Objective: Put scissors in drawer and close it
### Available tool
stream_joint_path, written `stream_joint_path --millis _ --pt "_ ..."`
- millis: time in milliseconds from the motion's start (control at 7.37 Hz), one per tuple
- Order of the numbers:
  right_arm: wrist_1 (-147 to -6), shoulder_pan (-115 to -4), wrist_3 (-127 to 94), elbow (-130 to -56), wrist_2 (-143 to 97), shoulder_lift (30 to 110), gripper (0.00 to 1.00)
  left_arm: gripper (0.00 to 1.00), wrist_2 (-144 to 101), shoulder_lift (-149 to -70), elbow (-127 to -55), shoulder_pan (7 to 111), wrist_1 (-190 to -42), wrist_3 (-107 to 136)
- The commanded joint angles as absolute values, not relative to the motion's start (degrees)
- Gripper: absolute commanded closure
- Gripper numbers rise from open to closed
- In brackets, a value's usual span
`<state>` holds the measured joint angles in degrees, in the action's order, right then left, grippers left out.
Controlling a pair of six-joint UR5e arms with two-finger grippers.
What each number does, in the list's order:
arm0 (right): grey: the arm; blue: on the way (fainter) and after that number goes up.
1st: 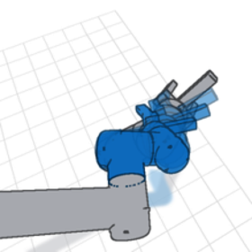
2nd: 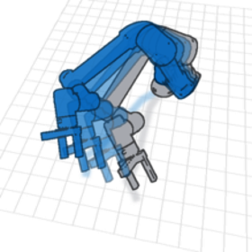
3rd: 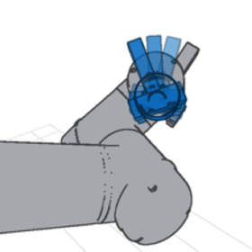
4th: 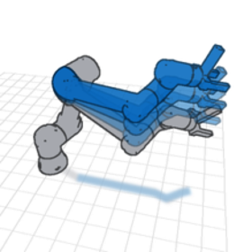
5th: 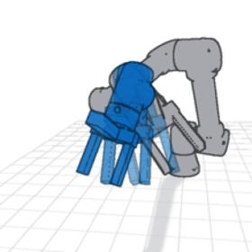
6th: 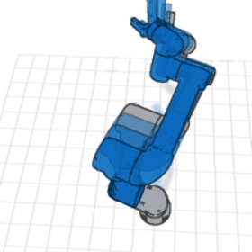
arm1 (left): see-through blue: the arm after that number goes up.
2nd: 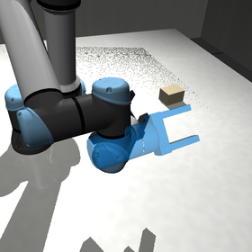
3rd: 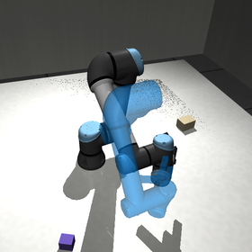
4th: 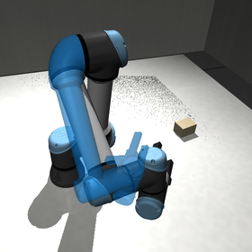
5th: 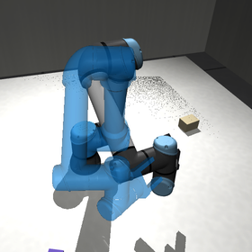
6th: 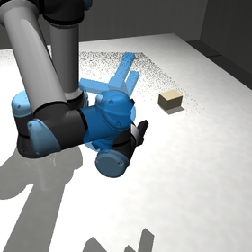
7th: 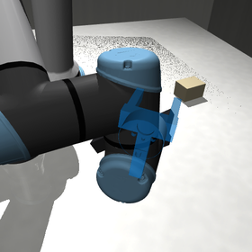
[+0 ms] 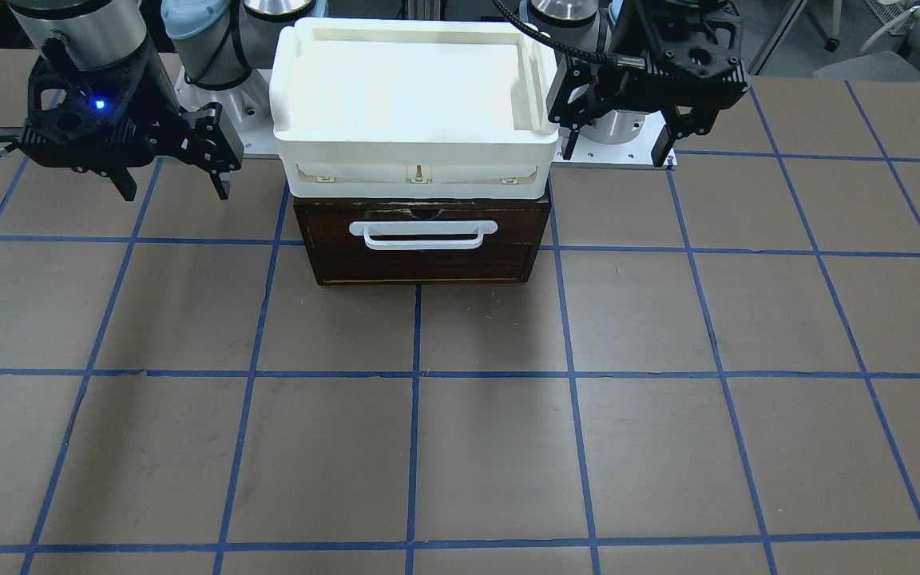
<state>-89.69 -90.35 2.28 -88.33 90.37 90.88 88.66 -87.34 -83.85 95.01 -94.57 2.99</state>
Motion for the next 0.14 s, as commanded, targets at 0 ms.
stream_joint_path --millis 0 --pt "-89.82 -90.35 2.29 -88.33 90.18 90.79 0.0 0.0 88.59 -87.28 -83.85 95.01 -94.75 2.99"
